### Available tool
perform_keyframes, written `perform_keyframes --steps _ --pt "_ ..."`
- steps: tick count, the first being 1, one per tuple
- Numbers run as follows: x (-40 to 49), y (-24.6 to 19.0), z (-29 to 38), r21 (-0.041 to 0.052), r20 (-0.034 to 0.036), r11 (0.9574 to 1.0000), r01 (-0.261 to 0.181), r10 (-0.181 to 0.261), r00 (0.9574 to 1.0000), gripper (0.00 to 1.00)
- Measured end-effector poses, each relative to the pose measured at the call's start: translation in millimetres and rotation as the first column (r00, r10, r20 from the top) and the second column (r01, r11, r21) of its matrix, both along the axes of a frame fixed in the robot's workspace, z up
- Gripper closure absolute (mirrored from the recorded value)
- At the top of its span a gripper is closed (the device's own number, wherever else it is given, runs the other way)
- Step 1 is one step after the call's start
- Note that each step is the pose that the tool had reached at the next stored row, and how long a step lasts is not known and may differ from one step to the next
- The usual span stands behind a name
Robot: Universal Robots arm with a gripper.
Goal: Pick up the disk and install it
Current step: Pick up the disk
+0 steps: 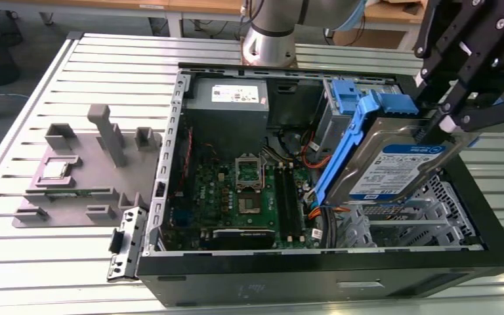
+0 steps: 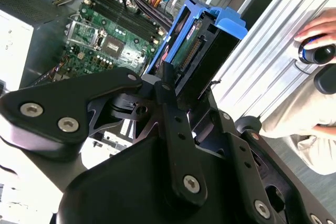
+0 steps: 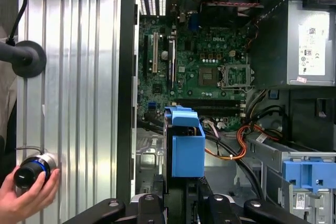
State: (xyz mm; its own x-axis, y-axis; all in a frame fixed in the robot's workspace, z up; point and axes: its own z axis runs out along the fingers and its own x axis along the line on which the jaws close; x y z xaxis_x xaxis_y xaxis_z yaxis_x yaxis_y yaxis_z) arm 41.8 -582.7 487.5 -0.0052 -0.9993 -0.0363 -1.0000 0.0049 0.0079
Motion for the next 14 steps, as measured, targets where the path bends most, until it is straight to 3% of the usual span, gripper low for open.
perform_keyframes --steps 7,14 --pt "5.2 0.0 -1.1 0.0002 0.0 1.0 0.005 -0.005 1.0 0.65" --pt "22.0 -0.1 -2.7 0.0003 0.0001 0.9999 0.01 -0.01 0.9999 0.65"
